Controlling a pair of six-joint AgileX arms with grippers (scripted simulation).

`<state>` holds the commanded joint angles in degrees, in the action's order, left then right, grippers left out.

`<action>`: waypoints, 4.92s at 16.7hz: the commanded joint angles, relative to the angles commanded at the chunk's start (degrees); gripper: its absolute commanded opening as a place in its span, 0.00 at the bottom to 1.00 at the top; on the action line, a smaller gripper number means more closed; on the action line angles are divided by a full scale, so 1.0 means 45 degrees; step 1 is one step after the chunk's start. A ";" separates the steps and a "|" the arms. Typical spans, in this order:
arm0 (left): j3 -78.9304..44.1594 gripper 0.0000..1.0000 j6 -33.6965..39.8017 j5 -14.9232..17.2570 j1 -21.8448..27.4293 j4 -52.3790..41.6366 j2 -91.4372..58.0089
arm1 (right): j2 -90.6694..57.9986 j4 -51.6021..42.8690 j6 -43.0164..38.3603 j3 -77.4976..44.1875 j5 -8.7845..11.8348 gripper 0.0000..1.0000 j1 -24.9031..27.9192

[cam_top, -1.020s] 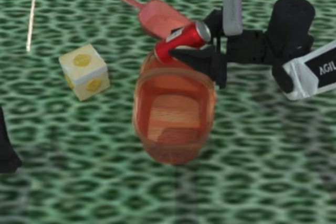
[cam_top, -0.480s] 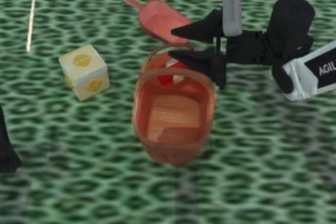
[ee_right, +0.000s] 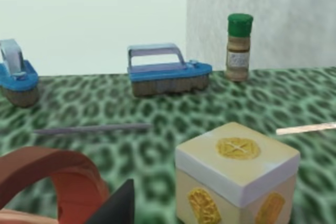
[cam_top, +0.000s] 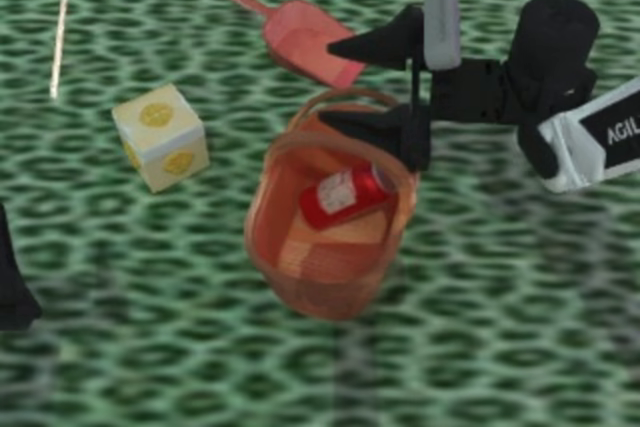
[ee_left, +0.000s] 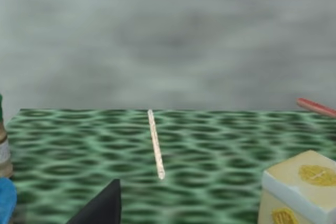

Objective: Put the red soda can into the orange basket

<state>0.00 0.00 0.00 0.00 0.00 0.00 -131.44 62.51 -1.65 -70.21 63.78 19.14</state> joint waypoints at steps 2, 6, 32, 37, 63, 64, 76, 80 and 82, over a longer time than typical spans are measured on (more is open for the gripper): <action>0.0000 1.00 0.0000 0.0000 0.0000 0.0000 0.0000 | 0.0000 0.0000 0.0000 0.0000 0.0000 1.00 0.0000; -0.0074 1.00 -0.0049 0.0023 0.0045 -0.0117 -0.0117 | 0.0103 -0.0057 -0.0002 0.0066 -0.0053 1.00 -0.0063; -2.6914 1.00 -1.3176 -0.0191 0.7703 -1.7188 -2.4741 | 2.4779 -1.1761 0.0306 1.3575 -1.2215 1.00 -0.3689; -2.9583 1.00 -1.4905 -0.0035 0.8568 -1.9752 -2.8597 | 2.8398 -1.3466 0.0358 1.5208 -1.3793 1.00 -0.4043; -2.8342 0.47 -1.5321 0.0048 0.8787 -1.9177 -2.9162 | 2.9208 -1.3891 0.0367 1.5602 -1.4174 1.00 -0.4126; -2.8342 0.40 -1.5321 0.0048 0.8787 -1.9177 -2.9162 | 2.9208 -1.3891 0.0367 1.5602 -1.4174 1.00 -0.4126; -2.8342 0.00 -1.5321 0.0048 0.8787 -1.9177 -2.9162 | 2.9208 -1.3891 0.0367 1.5602 -1.4174 1.00 -0.4126; -2.8342 0.00 -1.5321 0.0048 0.8787 -1.9177 -2.9162 | 2.9208 -1.3891 0.0367 1.5602 -1.4174 1.00 -0.4126; -2.8342 0.00 -1.5321 0.0048 0.8787 -1.9177 -2.9162 | 2.9208 -1.3891 0.0367 1.5602 -1.4174 1.00 -0.4126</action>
<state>-127.54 -68.94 0.22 39.54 -86.30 -131.23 0.00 0.00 0.00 0.00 0.00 0.57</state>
